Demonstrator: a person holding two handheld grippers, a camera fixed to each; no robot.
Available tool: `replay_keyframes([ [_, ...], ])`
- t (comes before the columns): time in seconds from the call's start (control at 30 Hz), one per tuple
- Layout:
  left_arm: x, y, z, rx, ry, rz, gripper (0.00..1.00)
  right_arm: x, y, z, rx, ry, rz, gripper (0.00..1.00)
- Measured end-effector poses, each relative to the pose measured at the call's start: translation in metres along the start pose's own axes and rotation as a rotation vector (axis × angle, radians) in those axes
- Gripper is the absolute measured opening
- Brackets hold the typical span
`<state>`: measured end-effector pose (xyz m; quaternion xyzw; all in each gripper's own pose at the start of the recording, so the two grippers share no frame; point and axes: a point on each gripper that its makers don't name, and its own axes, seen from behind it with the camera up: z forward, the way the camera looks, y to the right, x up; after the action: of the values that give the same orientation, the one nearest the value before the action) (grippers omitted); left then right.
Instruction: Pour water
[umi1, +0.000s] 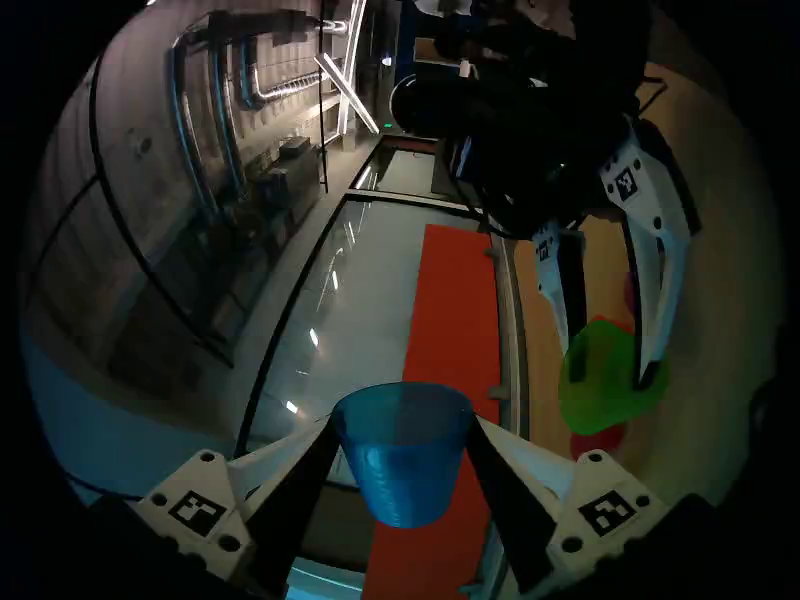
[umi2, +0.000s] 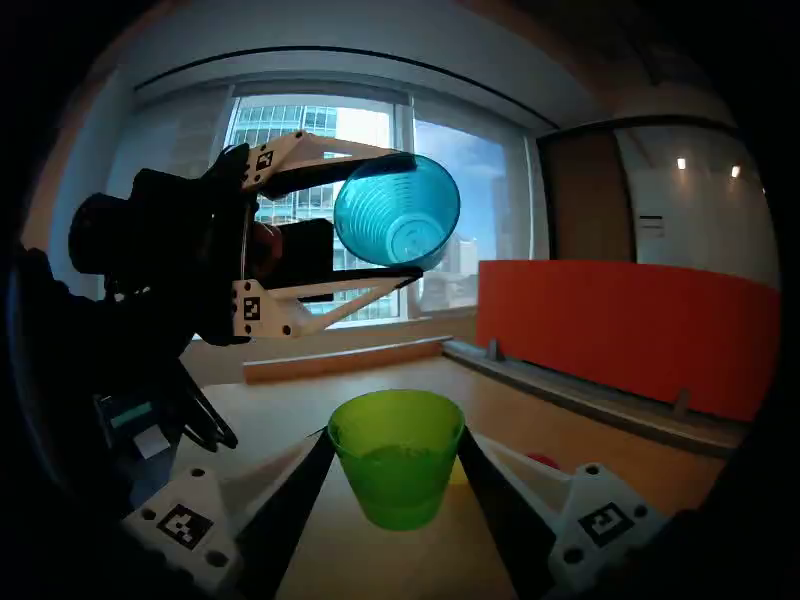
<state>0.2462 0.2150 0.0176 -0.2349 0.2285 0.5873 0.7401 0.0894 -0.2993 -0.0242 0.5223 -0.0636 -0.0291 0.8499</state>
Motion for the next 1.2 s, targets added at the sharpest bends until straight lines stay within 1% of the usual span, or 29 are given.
replay_keyframes([
  [0.1,-0.001,-0.001,0.000,0.003,0.001,-0.057,0.86,0.001,0.000,0.000,0.000,0.002,0.000,0.91],
  [0.3,-0.009,-0.003,0.001,0.017,-0.003,-0.196,0.86,0.003,0.001,-0.001,-0.003,0.008,-0.004,0.91],
  [0.67,-0.015,-0.009,-0.001,0.029,0.021,-0.441,0.86,0.007,0.004,-0.004,-0.012,0.021,-0.004,0.91],
  [0.77,-0.020,-0.010,-0.002,0.032,0.013,-0.506,0.86,0.008,0.004,-0.004,-0.014,0.023,-0.006,0.91],
  [0.9,-0.028,-0.009,0.000,0.030,-0.003,-0.615,0.86,0.010,0.004,-0.005,-0.014,0.028,-0.009,0.91],
  [1.2,-0.046,-0.012,0.003,0.024,-0.025,-0.881,0.86,0.013,0.006,-0.005,-0.020,0.035,-0.012,0.91],
])
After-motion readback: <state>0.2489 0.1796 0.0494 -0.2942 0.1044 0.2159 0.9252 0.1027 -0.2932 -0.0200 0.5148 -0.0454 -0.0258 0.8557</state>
